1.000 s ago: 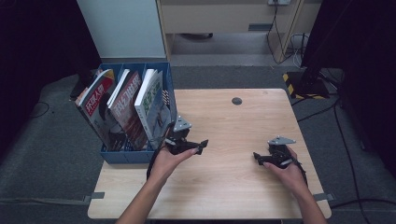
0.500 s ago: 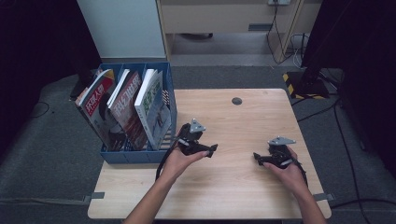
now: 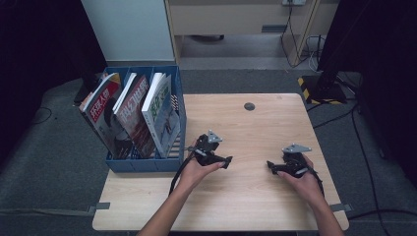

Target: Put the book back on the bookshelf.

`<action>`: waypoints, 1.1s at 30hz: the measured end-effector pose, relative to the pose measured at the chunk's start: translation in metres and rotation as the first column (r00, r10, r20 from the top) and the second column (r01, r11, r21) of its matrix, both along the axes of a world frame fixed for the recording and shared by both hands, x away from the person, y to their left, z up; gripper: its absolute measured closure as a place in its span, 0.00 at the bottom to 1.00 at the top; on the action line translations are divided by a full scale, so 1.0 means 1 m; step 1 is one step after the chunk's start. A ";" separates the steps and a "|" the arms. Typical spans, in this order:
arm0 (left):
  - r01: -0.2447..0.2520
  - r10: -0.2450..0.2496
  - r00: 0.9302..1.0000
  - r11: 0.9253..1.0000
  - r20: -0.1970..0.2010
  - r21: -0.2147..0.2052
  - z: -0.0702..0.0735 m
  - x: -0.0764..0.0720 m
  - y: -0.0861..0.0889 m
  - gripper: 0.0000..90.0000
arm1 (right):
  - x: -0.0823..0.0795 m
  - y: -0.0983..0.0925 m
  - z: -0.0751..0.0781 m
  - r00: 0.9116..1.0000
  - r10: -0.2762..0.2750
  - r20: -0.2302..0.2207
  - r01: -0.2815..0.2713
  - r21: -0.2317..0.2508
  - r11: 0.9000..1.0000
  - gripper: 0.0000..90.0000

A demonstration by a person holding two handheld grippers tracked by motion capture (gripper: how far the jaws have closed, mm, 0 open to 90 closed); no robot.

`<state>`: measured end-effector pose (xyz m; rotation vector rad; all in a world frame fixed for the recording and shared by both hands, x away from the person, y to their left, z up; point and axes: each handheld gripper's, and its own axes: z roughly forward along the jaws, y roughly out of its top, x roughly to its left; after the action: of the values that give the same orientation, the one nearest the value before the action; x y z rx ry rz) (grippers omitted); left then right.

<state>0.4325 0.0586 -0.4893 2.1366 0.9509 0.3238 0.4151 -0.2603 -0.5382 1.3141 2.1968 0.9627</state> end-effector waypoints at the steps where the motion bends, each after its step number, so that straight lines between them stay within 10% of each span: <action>1: -0.001 0.001 1.000 1.000 -0.003 0.001 -0.002 0.001 -0.001 0.05 | 0.000 0.000 0.000 1.000 -0.003 -0.001 0.003 0.003 1.000 0.19; 33: -0.016 0.018 0.999 0.998 -0.030 0.060 -0.043 0.001 -0.012 0.06 | -0.001 -0.001 0.000 1.000 -0.002 -0.004 0.002 0.001 1.000 0.18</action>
<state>0.4340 0.0469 -0.5325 2.1945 0.9888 0.3327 0.4139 -0.2610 -0.5380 1.3200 2.1978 0.9615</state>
